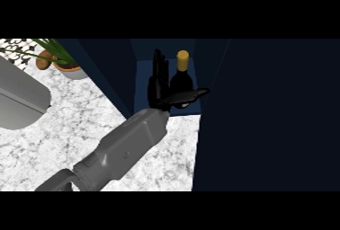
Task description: Pick up the wine, place it into the cabinet and close the cabinet
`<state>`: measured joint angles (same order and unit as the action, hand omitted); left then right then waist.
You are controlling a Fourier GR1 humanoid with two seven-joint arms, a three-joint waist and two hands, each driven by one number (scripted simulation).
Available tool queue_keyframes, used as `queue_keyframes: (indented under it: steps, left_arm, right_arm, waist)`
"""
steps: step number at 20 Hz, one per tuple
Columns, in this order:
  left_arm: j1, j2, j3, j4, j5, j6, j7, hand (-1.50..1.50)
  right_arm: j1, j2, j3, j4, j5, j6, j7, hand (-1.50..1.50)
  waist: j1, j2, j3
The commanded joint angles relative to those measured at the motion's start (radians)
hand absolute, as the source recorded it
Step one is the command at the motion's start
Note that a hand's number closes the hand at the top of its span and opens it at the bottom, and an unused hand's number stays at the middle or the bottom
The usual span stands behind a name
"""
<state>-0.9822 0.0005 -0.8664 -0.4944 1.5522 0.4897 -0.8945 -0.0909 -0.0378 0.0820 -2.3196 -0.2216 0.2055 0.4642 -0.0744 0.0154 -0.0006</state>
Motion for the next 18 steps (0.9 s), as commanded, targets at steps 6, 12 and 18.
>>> queue_keyframes:
  steps: [6,12,18]
  left_arm:
    - [0.025,0.0,-0.075,-0.074,-0.016,0.023,-0.012,-1.5]
    - [0.135,0.0,-0.049,-0.137,-0.082,0.025,-0.073,-1.5]
    - [0.213,0.0,-0.026,-0.267,-0.196,0.084,-0.082,-1.5]
  right_arm:
    - [-0.027,-0.013,-0.039,0.011,-0.006,-0.016,0.02,-1.5]
    - [0.03,0.003,-0.001,-0.038,0.035,-0.028,0.014,-1.5]
    - [0.046,0.005,-0.012,-0.027,0.045,-0.034,-0.002,-1.5]
  waist:
    - [0.034,-0.008,0.0]
    - [0.059,-0.014,0.001]
    - [0.071,-0.017,0.001]
